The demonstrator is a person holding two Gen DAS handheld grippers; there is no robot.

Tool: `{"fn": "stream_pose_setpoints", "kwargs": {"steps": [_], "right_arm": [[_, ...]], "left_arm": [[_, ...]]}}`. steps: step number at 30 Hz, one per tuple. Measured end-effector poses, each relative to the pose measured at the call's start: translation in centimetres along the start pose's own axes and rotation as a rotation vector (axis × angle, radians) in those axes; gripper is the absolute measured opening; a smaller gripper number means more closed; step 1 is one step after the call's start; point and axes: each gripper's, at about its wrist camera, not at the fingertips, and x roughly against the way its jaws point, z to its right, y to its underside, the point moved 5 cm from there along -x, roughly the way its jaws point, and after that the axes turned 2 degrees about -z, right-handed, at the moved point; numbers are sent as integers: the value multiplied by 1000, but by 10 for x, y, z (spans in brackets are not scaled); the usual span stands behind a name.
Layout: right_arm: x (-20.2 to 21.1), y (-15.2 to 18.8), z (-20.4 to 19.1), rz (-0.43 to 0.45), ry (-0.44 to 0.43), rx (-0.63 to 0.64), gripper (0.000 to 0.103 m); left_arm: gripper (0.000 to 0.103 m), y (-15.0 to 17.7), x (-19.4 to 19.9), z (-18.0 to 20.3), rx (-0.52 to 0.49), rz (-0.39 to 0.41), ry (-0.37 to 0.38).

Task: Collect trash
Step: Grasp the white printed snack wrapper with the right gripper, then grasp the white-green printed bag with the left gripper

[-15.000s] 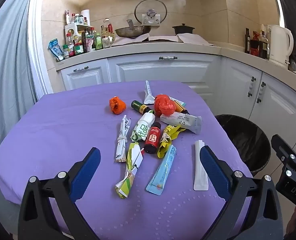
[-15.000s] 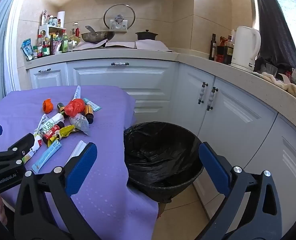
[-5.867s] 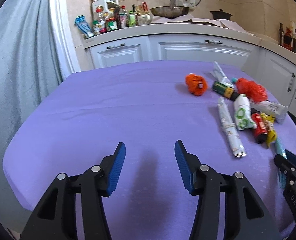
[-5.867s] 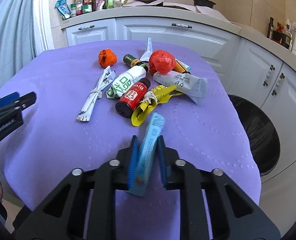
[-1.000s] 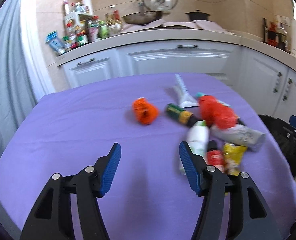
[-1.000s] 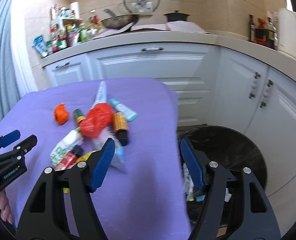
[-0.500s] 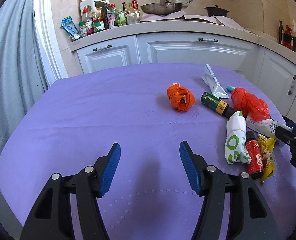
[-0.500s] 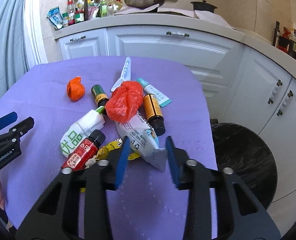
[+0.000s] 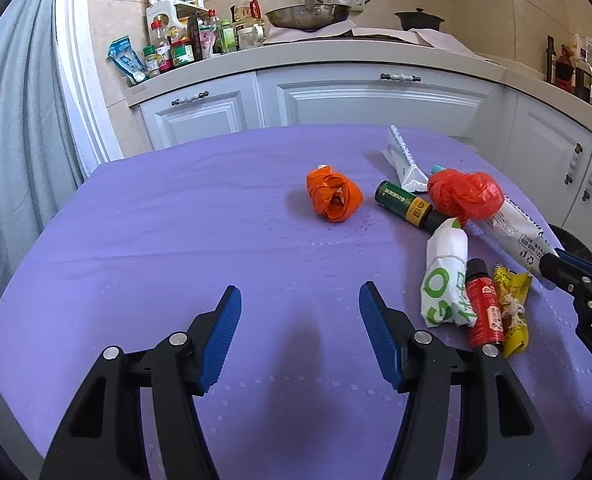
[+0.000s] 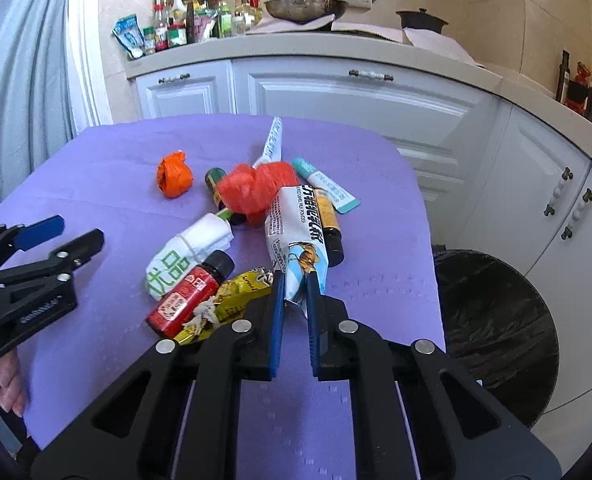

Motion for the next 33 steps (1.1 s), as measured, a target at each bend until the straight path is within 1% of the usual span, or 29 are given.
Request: {"fn": "stream_pose_setpoints", "kwargs": {"steps": [3, 6, 11, 13, 17, 24, 27, 33], "right_arm": [[9, 0, 4, 23, 7, -13, 11], [18, 0, 11, 46, 32, -22, 11], [30, 4, 31, 83, 126, -34, 11], [31, 8, 41, 82, 147, -50, 11], [30, 13, 56, 76, 164, -80, 11], [28, 18, 71, 75, 173, -106, 11], [28, 18, 73, 78, 174, -110, 11], [24, 22, 77, 66, 169, -124, 11]], "left_arm": [[60, -1, 0, 4, 1, -1, 11], [60, -2, 3, 9, -8, 2, 25], [60, -4, 5, 25, -31, 6, 49], [60, -5, 3, 31, -36, 0, 67], [60, -5, -2, 42, -50, -23, 97], [60, -8, -8, 53, -68, -37, 121], [60, -12, -6, 52, -43, -31, 131], [60, -11, -4, 65, -83, -18, 156]]}}
